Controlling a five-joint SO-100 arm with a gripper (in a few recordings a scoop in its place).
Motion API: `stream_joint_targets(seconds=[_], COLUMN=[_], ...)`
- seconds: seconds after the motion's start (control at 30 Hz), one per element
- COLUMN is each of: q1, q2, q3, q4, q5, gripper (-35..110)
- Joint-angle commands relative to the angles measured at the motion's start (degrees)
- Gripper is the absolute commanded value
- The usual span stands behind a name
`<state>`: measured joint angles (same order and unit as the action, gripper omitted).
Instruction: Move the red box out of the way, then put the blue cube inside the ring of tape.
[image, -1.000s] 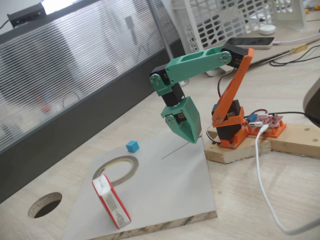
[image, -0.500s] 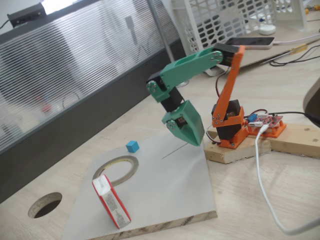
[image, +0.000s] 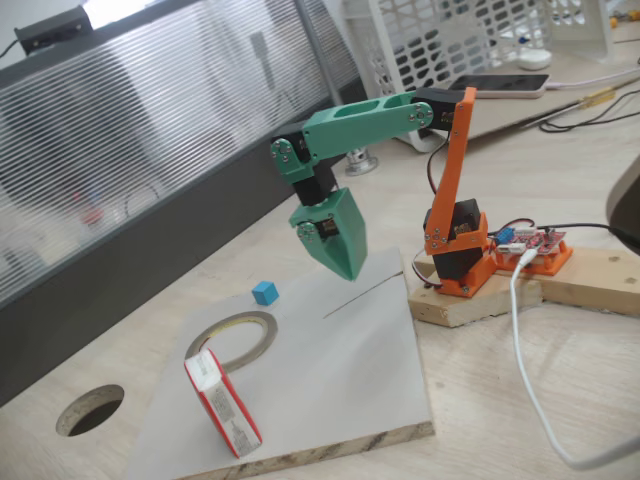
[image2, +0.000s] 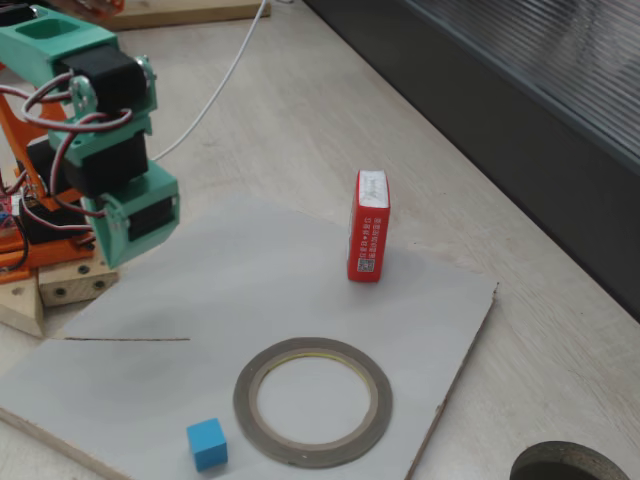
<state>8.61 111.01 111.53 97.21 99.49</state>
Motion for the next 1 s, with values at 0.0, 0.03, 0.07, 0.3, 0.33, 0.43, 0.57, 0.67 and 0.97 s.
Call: stream_joint_targets(seconds=[0.0, 0.03, 0.07, 0.3, 0.33, 0.43, 0.57, 0.67, 0.97], q1=[-4.6, -6.2, -7.6, -12.7, -13.4, -15.9, -20.1, -24.6, -34.6], q2=[0.8, 0.8, 0.8, -6.4, -8.7, -14.4, -17.8, -19.4, -28.7], q3=[-2.5, -3.0, -3.5, -6.5, -7.3, -10.5, -16.4, -20.4, -31.2], q4=[0.4, 0.4, 0.4, 0.4, 0.4, 0.4, 0.4, 0.4, 0.4], q5=[0.7, 0.8, 0.8, 0.9, 0.9, 1.1, 1.0, 1.0, 1.3], gripper=[0, 0, 0, 0, 0, 0, 0, 0, 0])
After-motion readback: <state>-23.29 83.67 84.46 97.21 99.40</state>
